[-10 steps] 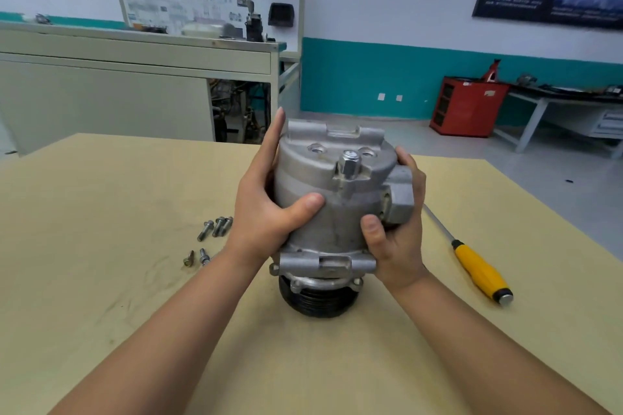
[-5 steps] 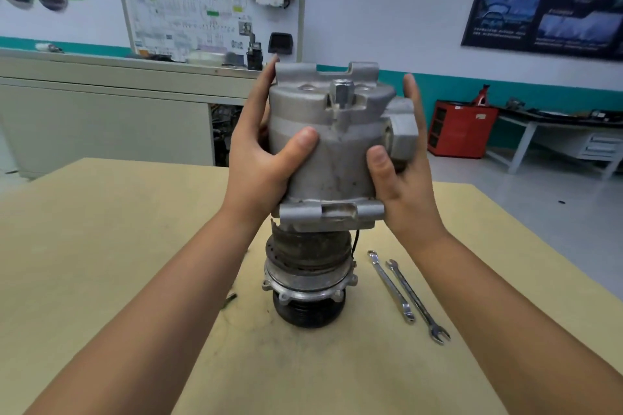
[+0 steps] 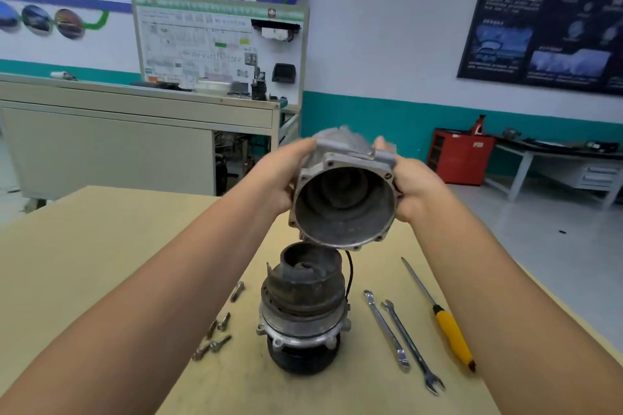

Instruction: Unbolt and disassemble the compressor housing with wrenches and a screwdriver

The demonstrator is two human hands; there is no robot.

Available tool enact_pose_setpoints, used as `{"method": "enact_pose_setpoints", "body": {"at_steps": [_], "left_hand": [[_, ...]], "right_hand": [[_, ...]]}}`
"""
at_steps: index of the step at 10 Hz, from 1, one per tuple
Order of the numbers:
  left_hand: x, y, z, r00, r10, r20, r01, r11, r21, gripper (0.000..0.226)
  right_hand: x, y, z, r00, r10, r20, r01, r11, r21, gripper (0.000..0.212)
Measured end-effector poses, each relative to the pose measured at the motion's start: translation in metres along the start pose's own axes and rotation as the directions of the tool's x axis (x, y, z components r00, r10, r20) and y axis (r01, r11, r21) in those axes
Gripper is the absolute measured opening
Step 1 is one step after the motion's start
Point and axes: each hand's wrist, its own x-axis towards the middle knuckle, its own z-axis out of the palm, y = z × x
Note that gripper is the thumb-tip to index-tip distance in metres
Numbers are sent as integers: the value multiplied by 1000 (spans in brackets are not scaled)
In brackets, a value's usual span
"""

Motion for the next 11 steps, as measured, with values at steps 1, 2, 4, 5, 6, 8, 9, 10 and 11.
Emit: {"method": "enact_pose_setpoints", "body": {"at_steps": [1, 2, 4, 5, 6, 8, 9, 10, 11], "left_hand": [[16, -14, -1, 998, -54, 21, 52, 995, 90, 30], [34, -21, -5, 992, -124, 4, 119, 964, 236, 39], [68, -41, -20, 962, -267, 53, 232, 905, 356, 82], [83, -50, -33, 932, -360, 49, 322, 881, 348, 93], [90, -59, -41, 874, -481, 67, 435, 837, 332, 90], [94, -88, -59, 810, -584, 52, 541, 779, 317, 81], [93, -93, -64, 806, -589, 56, 548, 780, 303, 93], [88, -95, -65, 813, -582, 8, 546, 767, 336, 95], [77, -96, -64, 844, -534, -58, 515, 774, 369, 87]], "right_hand": [[22, 6, -12, 975, 222, 18, -221, 974, -39, 19], [37, 17, -25, 937, 349, -22, -347, 923, -166, 22], [66, 39, -46, 927, 356, -121, -374, 906, -200, 75], [72, 51, -48, 943, 265, -201, -322, 875, -360, 69], [76, 70, -55, 938, 265, -222, -340, 825, -451, 72], [72, 97, -59, 927, 270, -260, -368, 788, -493, 76], [75, 98, -60, 939, 227, -258, -336, 764, -551, 78], [66, 98, -57, 940, 216, -264, -333, 745, -578, 73], [52, 95, -66, 936, 244, -253, -343, 789, -509, 62]]}}
